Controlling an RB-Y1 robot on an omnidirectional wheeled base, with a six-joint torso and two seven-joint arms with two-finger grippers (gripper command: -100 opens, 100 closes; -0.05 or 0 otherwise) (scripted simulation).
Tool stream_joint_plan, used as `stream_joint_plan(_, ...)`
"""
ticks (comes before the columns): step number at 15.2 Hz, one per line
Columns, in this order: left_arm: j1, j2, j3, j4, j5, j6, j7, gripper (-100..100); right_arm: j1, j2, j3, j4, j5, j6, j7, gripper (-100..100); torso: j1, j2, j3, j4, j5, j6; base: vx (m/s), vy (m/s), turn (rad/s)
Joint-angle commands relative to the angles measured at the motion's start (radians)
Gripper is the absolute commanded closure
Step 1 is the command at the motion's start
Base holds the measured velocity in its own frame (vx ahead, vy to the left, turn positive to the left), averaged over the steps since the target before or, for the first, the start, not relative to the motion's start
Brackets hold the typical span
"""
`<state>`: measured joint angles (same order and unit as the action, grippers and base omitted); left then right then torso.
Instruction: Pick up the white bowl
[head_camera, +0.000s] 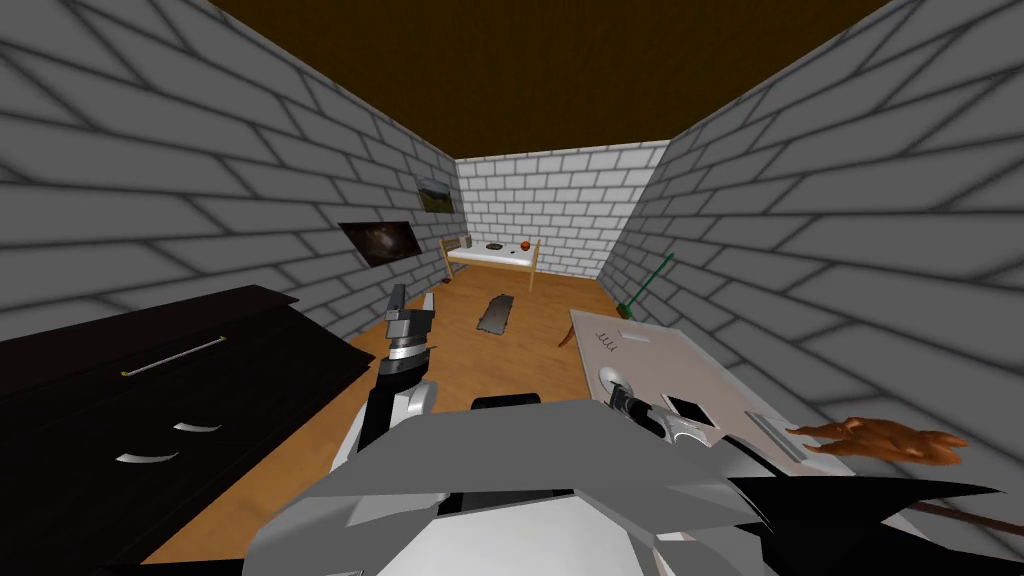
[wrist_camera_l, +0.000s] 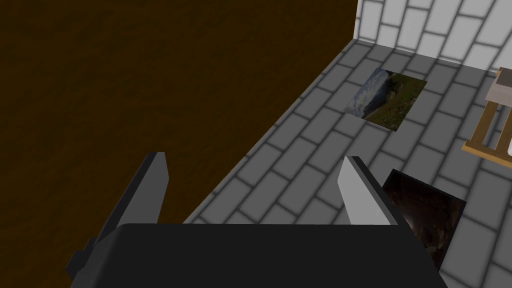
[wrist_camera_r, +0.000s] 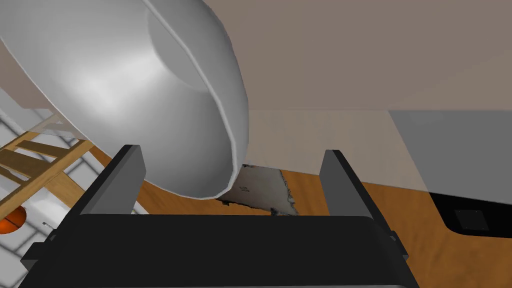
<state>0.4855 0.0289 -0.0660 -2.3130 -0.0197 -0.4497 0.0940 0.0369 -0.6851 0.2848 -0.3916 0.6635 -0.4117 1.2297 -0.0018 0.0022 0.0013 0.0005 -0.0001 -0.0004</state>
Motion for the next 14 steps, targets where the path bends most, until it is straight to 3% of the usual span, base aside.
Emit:
stream_joint_plan(1, 0.0, 0.0, 0.0, 0.0, 0.0, 0.0, 0.0, 0, 0.029, -0.027, 0.021, -0.023, 0.021, 0.025, -0.009, -100, 0.0, 0.0, 0.0, 0.0, 0.0, 0.0, -0.046, -0.017, 0.24)
stream_joint_plan(2, 0.0, 0.0, 0.0, 0.0, 0.0, 0.0, 0.0, 0, 0.028, -0.022, 0.019, -0.036, 0.014, 0.015, -0.012, -100, 0.0, 0.001, 0.0, 0.0, 0.0, 0.001, -0.026, -0.015, 0.064)
stream_joint_plan(3, 0.0, 0.0, 0.0, 0.0, 0.0, 0.0, 0.0, 0, 0.036, -0.019, 0.017, -0.063, 0.066, 0.046, -0.073, -100, 0.0, 0.0, 0.0, 0.0, 0.0, 0.001, -0.038, -0.025, 0.076)
stream_joint_plan(10, 0.0, 0.0, 0.0, 0.0, 0.0, 0.0, 0.0, 0, 0.033, 0.002, -0.002, -0.081, 0.163, 0.083, -0.17, -100, -0.002, 0.001, 0.001, 0.0, -0.001, 0.001, -0.05, -0.038, 0.086)
stream_joint_plan(11, 0.0, 0.0, 0.0, 0.0, 0.0, 0.0, 0.0, 0, 0.031, 0.012, -0.011, -0.09, 0.203, 0.101, -0.202, -100, -0.002, 0.0, 0.0, 0.0, -0.001, 0.001, -0.046, -0.036, 0.094)
stream_joint_plan(13, 0.0, 0.0, 0.0, 0.0, 0.0, 0.0, 0.0, 0, 0.031, 0.012, -0.011, -0.09, 0.211, 0.101, -0.218, -100, -0.002, 0.001, 0.0, 0.0, -0.001, 0.001, -0.048, -0.032, 0.066)
stream_joint_plan(14, 0.0, 0.0, 0.0, 0.0, 0.0, 0.0, 0.0, 0, 0.029, 0.022, -0.02, -0.099, 0.252, 0.12, -0.252, -100, -0.001, 0.0, 0.0, 0.0, -0.001, 0.001, -0.046, -0.032, 0.077)
